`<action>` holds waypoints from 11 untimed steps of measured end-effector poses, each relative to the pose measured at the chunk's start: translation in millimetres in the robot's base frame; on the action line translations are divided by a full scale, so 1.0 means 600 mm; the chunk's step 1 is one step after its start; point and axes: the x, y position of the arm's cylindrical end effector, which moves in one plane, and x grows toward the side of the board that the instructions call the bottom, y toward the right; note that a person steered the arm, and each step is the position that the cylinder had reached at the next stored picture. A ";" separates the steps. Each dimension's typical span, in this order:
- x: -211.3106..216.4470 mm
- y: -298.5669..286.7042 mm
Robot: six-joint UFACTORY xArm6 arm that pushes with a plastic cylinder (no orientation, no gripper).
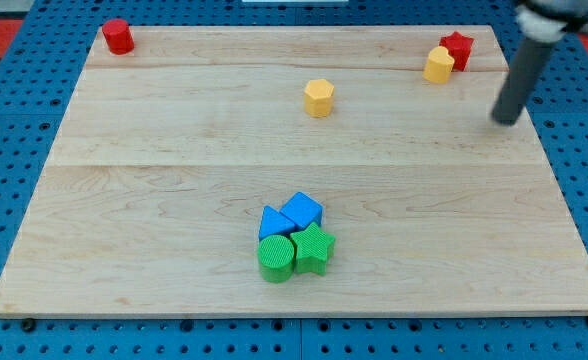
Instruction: Move yellow heart to the top center
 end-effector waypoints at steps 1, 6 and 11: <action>-0.078 0.005; -0.125 -0.268; -0.219 -0.368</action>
